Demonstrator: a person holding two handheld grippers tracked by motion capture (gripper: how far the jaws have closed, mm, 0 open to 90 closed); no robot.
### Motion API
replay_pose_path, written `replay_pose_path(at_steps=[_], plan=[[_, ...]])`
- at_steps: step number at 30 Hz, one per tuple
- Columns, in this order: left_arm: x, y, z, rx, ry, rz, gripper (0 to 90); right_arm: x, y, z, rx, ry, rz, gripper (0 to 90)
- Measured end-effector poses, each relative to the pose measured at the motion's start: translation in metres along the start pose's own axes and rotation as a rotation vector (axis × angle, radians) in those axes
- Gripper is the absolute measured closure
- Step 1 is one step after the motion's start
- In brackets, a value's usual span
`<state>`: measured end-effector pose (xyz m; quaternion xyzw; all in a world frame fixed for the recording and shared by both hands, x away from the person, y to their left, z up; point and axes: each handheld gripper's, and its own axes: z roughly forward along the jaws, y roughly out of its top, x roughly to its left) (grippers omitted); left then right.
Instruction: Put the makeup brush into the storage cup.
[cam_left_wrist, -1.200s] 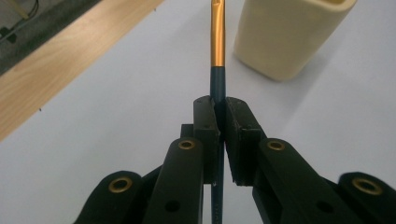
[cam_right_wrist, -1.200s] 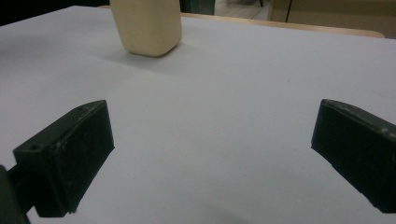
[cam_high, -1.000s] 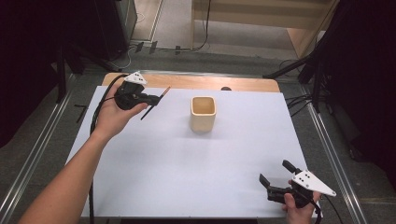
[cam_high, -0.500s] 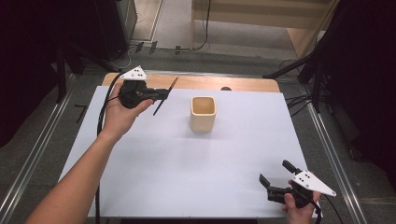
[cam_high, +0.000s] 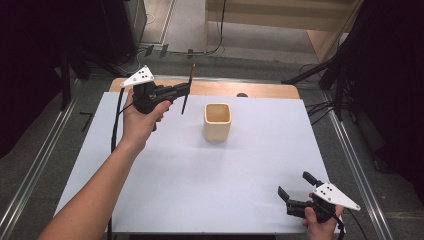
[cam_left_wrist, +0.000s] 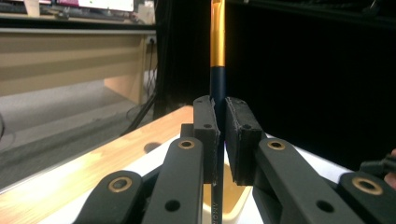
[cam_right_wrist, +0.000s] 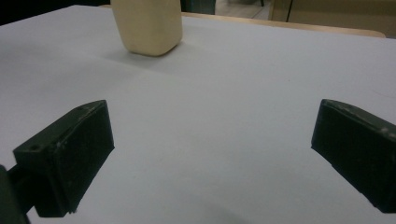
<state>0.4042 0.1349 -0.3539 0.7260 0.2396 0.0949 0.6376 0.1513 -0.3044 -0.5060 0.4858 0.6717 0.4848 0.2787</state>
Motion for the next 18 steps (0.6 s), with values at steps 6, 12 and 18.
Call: replay_pose_path(at_steps=[6,12,18], plan=[[0.0,-0.004,0.01,-0.051,-0.023,-0.015,84.7,0.0,0.0,0.0,0.001,0.001,0.0,0.0],[-0.002,-0.009,0.024,-0.102,-0.032,-0.041,84.7,0.0,0.0,0.001,0.001,0.001,-0.001,0.0],[-0.005,-0.014,0.039,-0.118,-0.027,-0.05,84.7,-0.001,0.0,0.0,-0.001,0.001,0.003,0.0]])
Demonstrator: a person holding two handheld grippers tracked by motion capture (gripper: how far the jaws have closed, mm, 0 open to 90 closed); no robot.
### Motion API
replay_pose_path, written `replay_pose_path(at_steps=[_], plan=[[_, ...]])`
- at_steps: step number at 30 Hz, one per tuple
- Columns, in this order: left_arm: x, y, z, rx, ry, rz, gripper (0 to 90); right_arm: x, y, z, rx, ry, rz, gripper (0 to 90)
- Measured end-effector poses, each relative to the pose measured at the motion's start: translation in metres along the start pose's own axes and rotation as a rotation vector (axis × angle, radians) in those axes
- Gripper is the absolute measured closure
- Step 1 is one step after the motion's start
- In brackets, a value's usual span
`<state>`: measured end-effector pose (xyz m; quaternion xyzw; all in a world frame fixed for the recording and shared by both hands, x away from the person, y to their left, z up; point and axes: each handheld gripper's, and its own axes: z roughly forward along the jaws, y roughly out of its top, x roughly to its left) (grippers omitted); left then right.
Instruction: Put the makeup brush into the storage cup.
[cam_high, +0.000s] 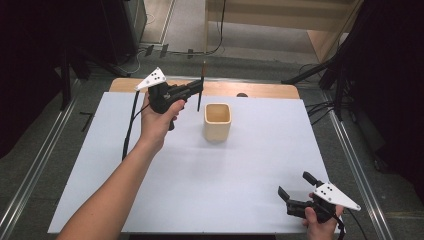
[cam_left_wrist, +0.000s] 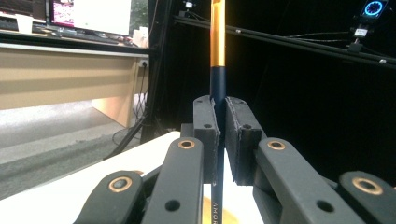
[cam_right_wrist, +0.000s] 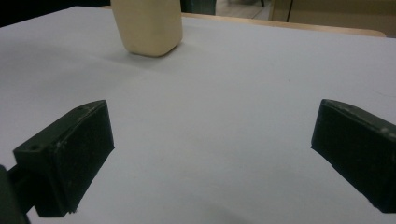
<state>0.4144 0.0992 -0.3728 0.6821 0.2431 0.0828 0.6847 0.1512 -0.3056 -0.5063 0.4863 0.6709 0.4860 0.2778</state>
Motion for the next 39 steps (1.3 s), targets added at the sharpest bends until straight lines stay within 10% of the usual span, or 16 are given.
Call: replay_pose_path(at_steps=[20,39], plan=[[-0.005,-0.026,0.04,0.002,0.027,-0.028,84.6,-0.001,0.0,-0.001,-0.005,0.003,0.002,0.0],[-0.001,-0.067,0.039,0.07,0.089,-0.014,84.5,-0.002,0.0,-0.001,-0.003,0.005,0.006,0.0]])
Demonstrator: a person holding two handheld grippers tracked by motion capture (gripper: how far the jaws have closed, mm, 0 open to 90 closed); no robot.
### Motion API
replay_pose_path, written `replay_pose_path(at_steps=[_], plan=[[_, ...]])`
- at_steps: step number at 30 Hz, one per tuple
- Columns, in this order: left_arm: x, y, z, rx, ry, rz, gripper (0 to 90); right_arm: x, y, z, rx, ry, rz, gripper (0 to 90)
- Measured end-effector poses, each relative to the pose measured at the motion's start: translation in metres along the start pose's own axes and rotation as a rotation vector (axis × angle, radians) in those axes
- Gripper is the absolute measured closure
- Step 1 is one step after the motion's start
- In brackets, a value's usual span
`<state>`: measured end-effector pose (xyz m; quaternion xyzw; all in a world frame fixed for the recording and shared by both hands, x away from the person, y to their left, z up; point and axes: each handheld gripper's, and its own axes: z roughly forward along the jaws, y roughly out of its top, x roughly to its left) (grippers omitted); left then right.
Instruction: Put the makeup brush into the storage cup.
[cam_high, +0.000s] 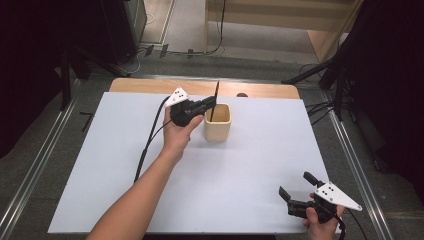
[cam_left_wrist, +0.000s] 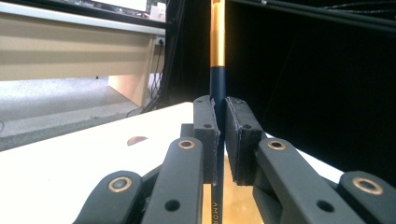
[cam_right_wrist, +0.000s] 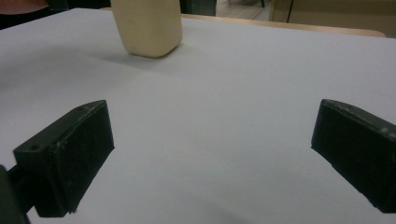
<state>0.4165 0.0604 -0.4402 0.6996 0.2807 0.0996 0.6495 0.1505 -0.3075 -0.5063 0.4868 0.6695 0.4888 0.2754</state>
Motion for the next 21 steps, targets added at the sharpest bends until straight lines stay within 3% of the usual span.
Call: replay_pose_path(at_steps=[8,9,12,13,14,21], plan=[[-0.005,-0.007,-0.002,0.046,0.013,0.037,83.0,0.0,0.0,0.0,0.0,-0.001,-0.001,0.0],[-0.005,-0.006,-0.003,0.047,0.004,0.02,72.4,0.0,0.0,-0.001,-0.001,-0.001,-0.001,0.0],[-0.008,-0.003,-0.006,0.057,-0.025,-0.01,60.8,0.0,0.0,-0.001,-0.002,-0.001,-0.003,0.0],[-0.008,-0.002,-0.008,0.063,-0.036,-0.017,48.3,0.0,0.0,-0.001,-0.002,-0.001,-0.003,0.0],[-0.008,-0.001,-0.01,0.07,-0.044,-0.028,48.3,0.0,0.0,-0.001,-0.002,-0.001,-0.003,0.0],[-0.013,0.005,-0.027,0.091,-0.023,-0.013,10.3,0.0,0.0,0.0,-0.002,-0.001,-0.002,0.0]])
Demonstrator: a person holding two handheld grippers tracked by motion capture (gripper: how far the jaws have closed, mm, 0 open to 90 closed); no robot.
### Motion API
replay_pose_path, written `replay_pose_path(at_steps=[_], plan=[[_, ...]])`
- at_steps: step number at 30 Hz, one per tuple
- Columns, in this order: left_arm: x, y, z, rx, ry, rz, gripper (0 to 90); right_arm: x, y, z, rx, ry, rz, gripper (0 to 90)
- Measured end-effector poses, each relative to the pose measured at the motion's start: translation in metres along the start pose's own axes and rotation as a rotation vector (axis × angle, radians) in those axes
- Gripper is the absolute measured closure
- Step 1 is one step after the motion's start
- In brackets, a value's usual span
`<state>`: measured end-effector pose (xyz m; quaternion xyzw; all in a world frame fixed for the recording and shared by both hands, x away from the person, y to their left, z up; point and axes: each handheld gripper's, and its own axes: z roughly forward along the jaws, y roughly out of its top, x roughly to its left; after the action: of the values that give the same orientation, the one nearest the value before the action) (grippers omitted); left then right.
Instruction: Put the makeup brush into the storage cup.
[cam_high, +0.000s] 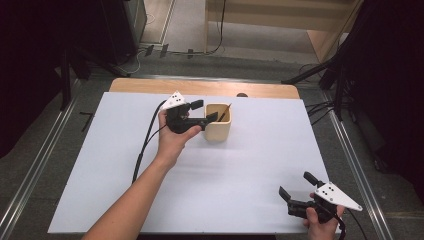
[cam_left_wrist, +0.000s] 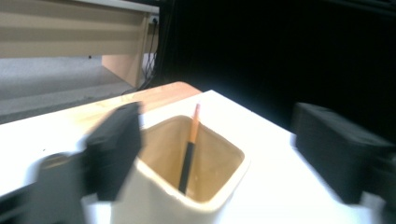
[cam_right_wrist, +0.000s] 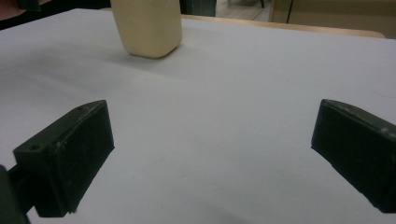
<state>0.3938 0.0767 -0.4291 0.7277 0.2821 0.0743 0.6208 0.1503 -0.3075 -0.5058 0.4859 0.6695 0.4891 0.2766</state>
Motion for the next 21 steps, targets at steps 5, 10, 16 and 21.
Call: replay_pose_path(at_steps=[5,10,16,21], plan=[[0.001,-0.003,-0.015,0.029,0.027,0.029,0.0,0.0,0.0,0.0,0.0,-0.001,0.001,0.0],[0.002,-0.008,-0.032,0.055,0.051,0.044,0.0,0.0,0.0,0.0,0.0,-0.001,0.001,0.0],[-0.001,-0.013,-0.054,0.066,0.077,0.074,0.0,0.0,0.0,0.0,0.0,-0.002,0.002,0.0],[-0.005,-0.02,-0.074,0.062,0.095,0.099,0.0,0.0,0.0,0.001,0.0,-0.002,0.005,0.0]])
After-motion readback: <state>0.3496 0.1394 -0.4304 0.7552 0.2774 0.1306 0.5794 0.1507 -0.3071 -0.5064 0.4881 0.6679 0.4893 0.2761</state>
